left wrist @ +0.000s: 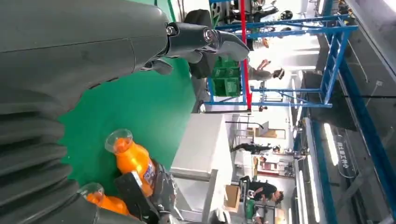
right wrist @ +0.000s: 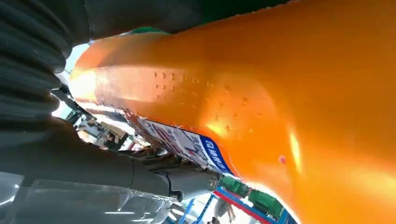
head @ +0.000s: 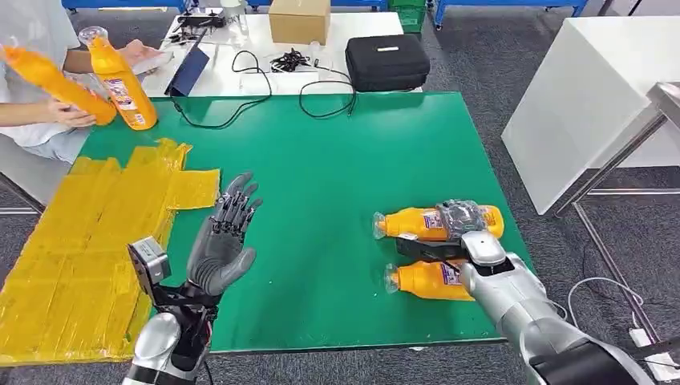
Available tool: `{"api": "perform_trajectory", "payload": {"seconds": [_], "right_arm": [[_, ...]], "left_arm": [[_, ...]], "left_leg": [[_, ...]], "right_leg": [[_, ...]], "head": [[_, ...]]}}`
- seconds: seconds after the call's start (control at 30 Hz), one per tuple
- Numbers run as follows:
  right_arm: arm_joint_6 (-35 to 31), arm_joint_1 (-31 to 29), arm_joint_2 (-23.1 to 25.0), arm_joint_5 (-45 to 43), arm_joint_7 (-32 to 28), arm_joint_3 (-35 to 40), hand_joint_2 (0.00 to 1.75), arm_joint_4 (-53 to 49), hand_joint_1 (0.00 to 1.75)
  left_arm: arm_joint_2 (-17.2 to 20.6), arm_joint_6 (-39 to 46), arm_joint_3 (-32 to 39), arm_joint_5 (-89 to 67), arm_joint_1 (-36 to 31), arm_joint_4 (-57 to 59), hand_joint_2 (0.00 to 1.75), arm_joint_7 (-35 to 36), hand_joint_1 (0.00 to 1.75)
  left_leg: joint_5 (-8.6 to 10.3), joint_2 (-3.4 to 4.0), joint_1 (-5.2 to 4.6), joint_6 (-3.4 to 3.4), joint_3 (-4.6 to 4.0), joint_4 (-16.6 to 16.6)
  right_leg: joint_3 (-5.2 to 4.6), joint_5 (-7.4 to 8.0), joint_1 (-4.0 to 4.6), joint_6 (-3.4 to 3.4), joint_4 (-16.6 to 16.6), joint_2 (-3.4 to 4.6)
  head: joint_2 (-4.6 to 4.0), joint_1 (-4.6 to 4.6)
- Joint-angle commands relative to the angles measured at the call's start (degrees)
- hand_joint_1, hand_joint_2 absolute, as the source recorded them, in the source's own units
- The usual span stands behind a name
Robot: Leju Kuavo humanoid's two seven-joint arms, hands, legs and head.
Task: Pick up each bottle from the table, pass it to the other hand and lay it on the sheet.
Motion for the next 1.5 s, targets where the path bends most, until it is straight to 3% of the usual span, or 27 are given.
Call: {"api": "perform_trajectory", "payload": {"seconds": [0.03,0.27,0.33,0.4,0.53,0.67,0.8,0.87,0.93,1.17,1.2,1.27,1.5], "right_arm": [[-2.95,1.05,2.53,1.36,0.1,-4.25,1.75,3.99,1.75],[-12.34,4.27,3.82,1.1,0.62,-12.07,1.75,-6.87,1.75],[-16.97,7.21,4.06,0.88,-0.26,-15.99,1.75,-14.81,1.75],[-16.87,8.59,3.99,0.89,-0.43,-17.28,1.75,-18.71,1.75],[-23.61,11.49,5.48,-1.59,-4.08,-22.06,1.75,-27.12,1.75],[-25.21,14.64,7.04,-4.2,-7.1,-24.22,1.75,-35.84,1.75],[-24.75,15.28,7.3,-4.02,-6.88,-24.08,1.75,-36.91,1.75],[-25.91,15.96,8.16,-6.66,-9.85,-24.07,1.75,-38.23,1.75],[-23.05,18.2,10.12,-14.16,-13.78,-23.36,1.75,-42.86,1.75],[-18.79,21.22,12.45,-22.93,-16.48,-20.98,1.75,-48.47,1.75],[-11.79,21.84,13.17,-32.53,-19.15,-20.14,1.75,-49.35,1.75],[-8.07,22.21,14.22,-37.3,-20.2,-18.79,1.75,-49.17,1.75],[-6.14,22.54,15.13,-39.33,-21.51,-17.31,1.75,-49.28,1.73]], "left_arm": [[0.22,-0.07,-0.22,0.26,-1.86,4.08,1.75,0.37,0.0],[0.11,-0.15,-0.07,0.14,-0.45,2.43,1.75,0.94,0.0],[0.14,-0.19,-0.32,-0.03,-0.03,1.95,1.75,1.15,0.0],[0.22,-0.2,-0.48,-0.09,0.12,1.81,1.75,1.19,0.0],[0.56,-0.4,-1.13,-0.15,0.05,2.08,1.75,1.22,0.0],[0.75,0.38,-2.8,-1.15,-0.29,1.77,1.75,1.29,0.0],[0.67,0.71,-3.17,-1.37,-0.21,1.24,1.75,1.39,0.0],[1.11,1.76,-4.06,-2.79,-0.68,0.94,1.75,1.23,0.0],[1.22,3.54,-5.2,-5.31,-1.19,-0.05,1.75,1.3,0.0],[1.21,5.77,-6.7,-8.6,-1.59,-1.44,1.75,1.4,0.0],[1.37,7.36,-7.39,-10.88,-1.75,-1.68,1.75,0.91,0.0],[1.36,7.36,-7.82,-11.0,-1.93,-1.68,1.75,0.87,0.0],[1.18,7.46,-8.02,-11.13,-2.0,-1.5,1.75,0.8,0.0]], "left_leg": [[-0.04,-0.06,0.04,-0.09,0.11,-0.05],[-0.11,-0.01,0.05,-0.13,0.02,-0.03],[-0.07,-0.03,0.01,-0.1,-0.17,-0.01],[-0.06,-0.05,0.01,-0.08,-0.34,-0.02],[-0.06,-0.13,0.01,-0.05,-0.48,-0.01],[-0.09,-0.2,0.03,-0.07,-0.65,0.02],[-0.08,-0.21,0.0,-0.05,-0.79,0.0],[-0.14,-0.18,0.02,-0.09,-0.74,0.01],[-0.18,-0.18,0.04,-0.12,-0.7,0.03],[-0.12,-0.23,0.02,-0.08,-0.82,0.01],[-0.19,-0.2,0.05,-0.12,-0.73,0.05],[-0.21,-0.14,0.04,-0.13,-0.67,0.03],[-0.24,-0.17,0.08,-0.15,-0.62,0.04]], "right_leg": [[0.15,-0.05,0.05,-0.04,-0.07,-0.11],[0.04,-0.04,0.06,-0.06,-0.05,-0.07],[-0.12,-0.04,0.01,-0.03,0.01,-0.04],[-0.24,-0.04,0.01,-0.02,0.02,-0.07],[-0.34,-0.08,0.02,0.01,0.04,-0.16],[-0.47,-0.13,0.03,0.01,0.06,-0.24],[-0.61,-0.11,0.0,0.02,0.06,-0.23],[-0.56,-0.13,0.02,0.0,0.06,-0.22],[-0.54,-0.17,0.04,-0.02,0.08,-0.24],[-0.66,-0.12,0.02,0.01,0.07,-0.26],[-0.57,-0.18,0.05,-0.01,0.09,-0.25],[-0.55,-0.19,0.05,-0.01,0.08,-0.23],[-0.47,-0.24,0.08,-0.05,0.05,-0.26]], "head": [[0.0,0.0],[0.0,0.0],[0.0,0.0],[0.0,-0.02],[0.0,0.0],[0.0,0.0],[0.0,0.0],[0.0,0.0],[0.0,0.0],[0.0,0.0],[0.0,0.0],[0.0,-0.02],[0.0,0.0]]}}
